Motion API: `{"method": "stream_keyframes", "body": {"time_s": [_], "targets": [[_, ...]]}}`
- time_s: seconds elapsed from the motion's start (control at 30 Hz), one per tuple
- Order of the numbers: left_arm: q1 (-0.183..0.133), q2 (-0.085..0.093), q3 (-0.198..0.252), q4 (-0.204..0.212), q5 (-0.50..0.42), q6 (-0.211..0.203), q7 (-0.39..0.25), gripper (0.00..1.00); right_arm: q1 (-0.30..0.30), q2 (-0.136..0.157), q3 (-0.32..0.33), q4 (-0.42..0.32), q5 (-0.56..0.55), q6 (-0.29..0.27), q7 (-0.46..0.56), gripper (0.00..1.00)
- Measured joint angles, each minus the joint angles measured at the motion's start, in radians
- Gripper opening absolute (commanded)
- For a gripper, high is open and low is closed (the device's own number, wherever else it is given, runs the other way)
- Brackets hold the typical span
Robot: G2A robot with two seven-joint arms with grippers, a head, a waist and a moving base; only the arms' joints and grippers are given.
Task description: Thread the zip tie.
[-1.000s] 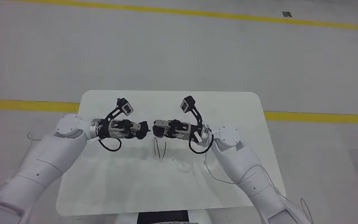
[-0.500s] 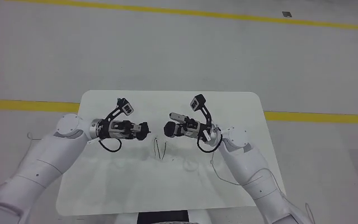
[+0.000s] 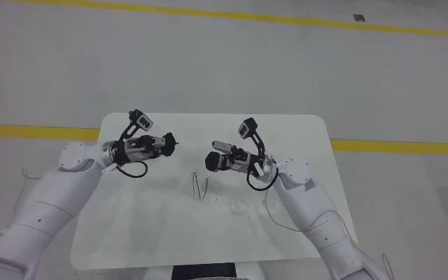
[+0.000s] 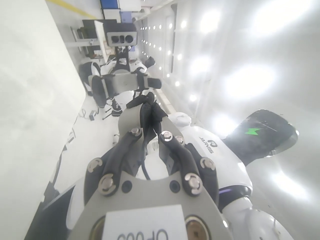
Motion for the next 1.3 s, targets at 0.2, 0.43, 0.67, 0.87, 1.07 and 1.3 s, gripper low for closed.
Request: {"method": "stream_keyframes", "body": {"time_s": [0.2, 0.43, 0.67, 0.87, 1.07, 1.3], "targets": [[0.069, -0.047, -0.146, -0.015, 0.038, 0.000, -0.080, 0.00, 0.000, 0.000, 0.000, 0.000, 0.000, 0.000, 0.000, 1.00], [0.111, -0.115, -0.238, -0.028, 0.096, 0.000, -0.083, 0.00, 0.000, 0.000, 0.000, 0.000, 0.000, 0.000, 0.000, 1.00], [0.119, -0.183, -0.300, 0.018, 0.091, 0.000, -0.083, 0.00, 0.000, 0.000, 0.000, 0.000, 0.000, 0.000, 0.000, 1.00], [0.117, -0.199, -0.312, 0.026, 0.068, 0.000, -0.083, 0.00, 0.000, 0.000, 0.000, 0.000, 0.000, 0.000, 0.000, 1.00], [0.117, -0.199, -0.312, 0.026, 0.069, 0.000, -0.083, 0.00, 0.016, 0.007, -0.016, -0.036, -0.090, 0.055, -0.036, 1.00], [0.117, -0.199, -0.312, 0.026, 0.069, 0.000, -0.083, 0.00, 0.071, 0.010, -0.123, -0.139, -0.507, 0.282, -0.061, 1.00]]}}
